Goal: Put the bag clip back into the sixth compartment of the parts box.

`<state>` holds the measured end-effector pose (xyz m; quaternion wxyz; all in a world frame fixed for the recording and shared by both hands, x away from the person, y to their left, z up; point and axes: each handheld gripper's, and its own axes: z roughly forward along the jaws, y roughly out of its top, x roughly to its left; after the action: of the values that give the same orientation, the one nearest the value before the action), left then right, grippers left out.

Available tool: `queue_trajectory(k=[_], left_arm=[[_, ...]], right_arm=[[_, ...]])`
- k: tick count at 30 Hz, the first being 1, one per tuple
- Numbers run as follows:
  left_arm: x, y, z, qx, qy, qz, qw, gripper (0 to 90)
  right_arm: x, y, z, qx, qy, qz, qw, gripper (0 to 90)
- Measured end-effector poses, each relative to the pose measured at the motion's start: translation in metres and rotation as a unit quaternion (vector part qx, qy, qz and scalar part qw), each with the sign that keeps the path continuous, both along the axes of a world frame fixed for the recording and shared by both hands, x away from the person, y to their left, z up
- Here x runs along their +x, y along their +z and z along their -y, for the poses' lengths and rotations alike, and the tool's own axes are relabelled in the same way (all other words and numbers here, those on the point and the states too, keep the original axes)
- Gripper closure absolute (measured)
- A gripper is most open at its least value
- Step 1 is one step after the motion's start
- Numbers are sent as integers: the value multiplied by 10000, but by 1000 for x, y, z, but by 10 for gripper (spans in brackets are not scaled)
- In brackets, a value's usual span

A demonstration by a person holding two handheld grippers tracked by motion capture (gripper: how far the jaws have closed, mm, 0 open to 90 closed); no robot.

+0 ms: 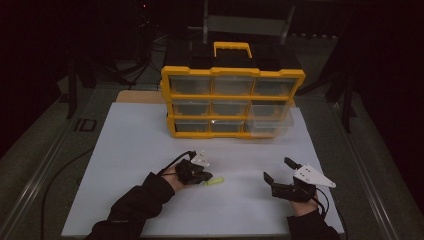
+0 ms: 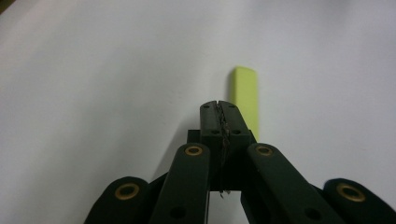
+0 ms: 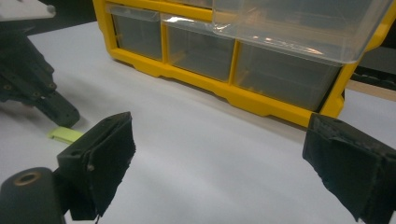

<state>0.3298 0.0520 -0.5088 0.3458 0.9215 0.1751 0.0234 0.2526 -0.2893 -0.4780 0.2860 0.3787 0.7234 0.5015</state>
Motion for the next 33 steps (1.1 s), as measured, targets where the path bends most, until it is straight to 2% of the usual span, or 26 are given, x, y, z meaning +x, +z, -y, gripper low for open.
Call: queue_trajectory(k=[3, 6, 10, 12, 14, 16, 22, 24, 28, 31, 32, 33], left_arm=[[-6, 2, 1, 26, -38, -65, 10000, 900], [-10, 3, 2, 71, -87, -49, 9999, 900], [-12, 3, 1, 32, -7, -88, 10000, 900], [-11, 2, 0, 7, 149, -82, 9999, 900], [-11, 1, -4, 6, 330, -25, 9995, 814], [-10, 1, -9, -86, 474, -74, 9988, 753], [-14, 4, -20, -169, 739, -119, 9971, 500], [-14, 5, -22, -215, 734, -241, 9968, 394], [-18, 6, -23, -240, 693, -246, 9970, 195], [-20, 9, -25, -363, 627, -341, 9968, 126], [-20, 10, -24, -401, 624, -366, 9966, 60], [-21, 12, -25, -410, 685, -359, 9962, 51]], right_arm=[[0, 0, -1, -24, -1, -7, 10000, 87], [0, 0, -1, -12, -4, -2, 10000, 87], [0, 0, -1, -12, 0, -18, 10000, 87], [0, 0, -1, -22, 1, -16, 10000, 87], [0, 0, -1, -4, 7, -10, 10000, 87], [0, 0, -1, 5, 5, -6, 10000, 87], [0, 0, -1, 19, 15, -27, 10000, 87], [0, -1, -1, 0, 18, -29, 10000, 87], [0, -1, -2, -4, 24, -33, 10000, 87], [0, 0, -2, 4, 24, -34, 10000, 87], [0, 0, -2, -5, 25, -32, 10000, 87], [0, -1, -2, -4, 24, -35, 10000, 87]])
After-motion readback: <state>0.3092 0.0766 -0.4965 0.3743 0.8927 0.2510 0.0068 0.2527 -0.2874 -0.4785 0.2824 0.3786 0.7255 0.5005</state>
